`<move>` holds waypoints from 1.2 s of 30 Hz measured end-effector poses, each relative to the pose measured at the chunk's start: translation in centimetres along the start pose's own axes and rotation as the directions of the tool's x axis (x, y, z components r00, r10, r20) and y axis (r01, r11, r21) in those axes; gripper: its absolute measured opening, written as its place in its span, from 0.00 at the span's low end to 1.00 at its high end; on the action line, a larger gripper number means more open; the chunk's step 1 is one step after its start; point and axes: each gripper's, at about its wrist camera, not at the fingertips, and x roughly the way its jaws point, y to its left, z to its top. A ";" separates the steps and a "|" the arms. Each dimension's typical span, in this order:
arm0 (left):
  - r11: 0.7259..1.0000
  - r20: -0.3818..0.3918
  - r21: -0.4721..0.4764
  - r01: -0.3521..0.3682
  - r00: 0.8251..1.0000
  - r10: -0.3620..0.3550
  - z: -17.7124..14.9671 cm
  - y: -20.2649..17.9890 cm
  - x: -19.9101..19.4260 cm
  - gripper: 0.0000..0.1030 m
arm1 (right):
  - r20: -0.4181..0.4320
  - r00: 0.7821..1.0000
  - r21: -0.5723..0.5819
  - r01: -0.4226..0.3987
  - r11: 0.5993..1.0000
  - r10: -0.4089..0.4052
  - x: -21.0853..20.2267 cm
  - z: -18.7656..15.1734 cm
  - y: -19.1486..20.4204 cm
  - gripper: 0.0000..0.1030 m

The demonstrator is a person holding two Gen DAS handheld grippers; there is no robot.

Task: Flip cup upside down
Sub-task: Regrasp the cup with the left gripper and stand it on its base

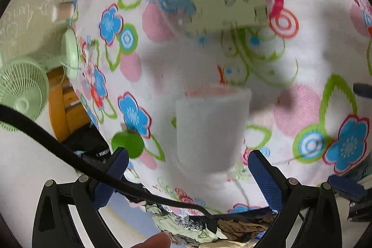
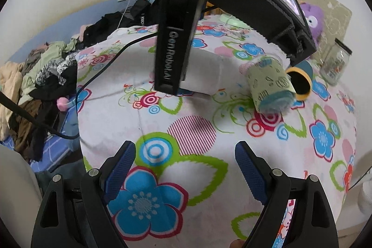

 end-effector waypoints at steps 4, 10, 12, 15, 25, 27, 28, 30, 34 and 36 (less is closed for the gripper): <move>1.000 0.008 -0.006 0.020 1.000 -0.020 1.4 0.3 -0.2 1.00 | -0.001 1.000 0.015 -0.006 1.000 0.006 0.3 -0.3 -0.6 0.86; 1.000 -0.007 0.008 0.015 1.000 -0.015 2.5 -0.1 0.5 0.90 | 0.004 1.000 0.026 -0.021 0.999 0.021 0.7 -0.2 -0.9 0.86; 1.000 -0.008 0.019 0.025 1.000 -0.025 2.6 -0.2 0.9 0.82 | 0.005 1.000 0.031 -0.023 0.999 0.023 0.9 -0.1 -0.9 0.86; 0.999 -0.009 -0.002 0.053 0.999 -0.053 2.7 -0.1 1.2 0.64 | 0.006 1.000 0.036 -0.027 0.999 0.027 0.9 -0.1 -1.0 0.86; 0.978 0.200 -0.132 0.160 0.971 -0.132 0.7 2.3 -1.3 0.55 | 0.018 1.000 0.036 -0.026 0.999 0.025 1.0 0.5 -0.6 0.86; 0.963 0.285 -0.184 0.197 0.948 -0.139 -0.3 3.1 -1.8 0.55 | 0.024 0.999 0.036 -0.027 0.999 0.026 1.0 0.7 -0.4 0.86; 0.953 0.328 -0.211 0.218 0.934 -0.142 -0.7 3.5 -2.0 0.55 | 0.028 0.999 0.034 -0.027 0.999 0.026 1.0 0.9 -0.2 0.86; 0.933 0.421 -0.262 0.247 0.899 -0.119 -1.8 4.2 -2.3 0.55 | 0.032 0.999 0.029 -0.025 0.999 0.024 1.1 1.0 0.1 0.86; 0.882 0.571 -0.320 0.347 0.813 -0.112 -4.1 4.8 -2.3 0.55 | 0.029 0.999 0.014 -0.014 1.000 0.014 1.3 1.3 0.7 0.86; 0.857 0.624 -0.335 0.391 0.774 -0.109 -5.0 4.8 -2.1 0.55 | 0.028 1.000 0.014 -0.013 1.000 0.013 1.3 1.3 0.9 0.86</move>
